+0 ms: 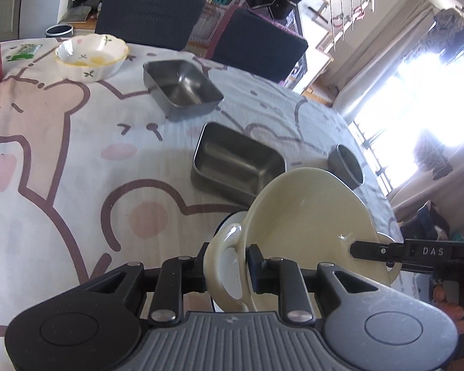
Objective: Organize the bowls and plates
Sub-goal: 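Carry the held cream bowl with both tools toward the white plate, then lower the cream bowl with both tools onto the white plate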
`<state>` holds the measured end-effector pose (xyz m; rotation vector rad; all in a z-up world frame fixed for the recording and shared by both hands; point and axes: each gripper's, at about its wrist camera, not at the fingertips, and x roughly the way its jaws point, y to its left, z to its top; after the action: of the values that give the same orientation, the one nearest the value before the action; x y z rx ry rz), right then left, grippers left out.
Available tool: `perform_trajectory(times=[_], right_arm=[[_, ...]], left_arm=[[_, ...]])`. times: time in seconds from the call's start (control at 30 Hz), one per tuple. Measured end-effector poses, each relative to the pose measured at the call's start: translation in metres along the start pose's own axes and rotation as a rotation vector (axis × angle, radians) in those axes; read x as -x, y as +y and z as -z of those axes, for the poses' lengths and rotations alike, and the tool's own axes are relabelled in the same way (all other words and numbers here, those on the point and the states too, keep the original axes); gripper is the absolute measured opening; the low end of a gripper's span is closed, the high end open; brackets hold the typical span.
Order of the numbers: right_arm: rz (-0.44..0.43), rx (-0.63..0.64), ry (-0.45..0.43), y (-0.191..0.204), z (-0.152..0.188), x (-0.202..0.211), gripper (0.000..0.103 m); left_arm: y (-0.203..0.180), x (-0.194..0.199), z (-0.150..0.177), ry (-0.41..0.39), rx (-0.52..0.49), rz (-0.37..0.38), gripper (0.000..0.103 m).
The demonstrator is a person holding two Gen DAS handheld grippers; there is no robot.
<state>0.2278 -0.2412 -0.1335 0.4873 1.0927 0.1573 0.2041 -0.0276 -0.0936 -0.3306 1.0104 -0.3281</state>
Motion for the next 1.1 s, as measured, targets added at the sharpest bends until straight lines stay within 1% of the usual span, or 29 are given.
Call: perform_trajectory(times=[0.23, 0.4, 0.77, 1.1], right_arm=[[0.060, -0.002, 0.060, -0.007, 0.001, -0.014, 0.028], [0.080, -0.025, 0.105, -0.014, 0.003, -0.022, 0.028], [0.108, -0.025, 0.146, -0.015, 0.003, -0.034, 0.028], [0.145, -0.005, 0.148, -0.012, -0.002, -0.043, 0.029]], left_arm=[[0.000, -0.022, 0.004, 0.064, -0.021, -0.021, 0.028], [-0.001, -0.032, 0.009, 0.096, -0.030, -0.027, 0.029], [-0.002, -0.043, 0.010, 0.134, -0.037, -0.055, 0.032], [-0.005, -0.056, 0.007, 0.154, -0.043, -0.074, 0.033]])
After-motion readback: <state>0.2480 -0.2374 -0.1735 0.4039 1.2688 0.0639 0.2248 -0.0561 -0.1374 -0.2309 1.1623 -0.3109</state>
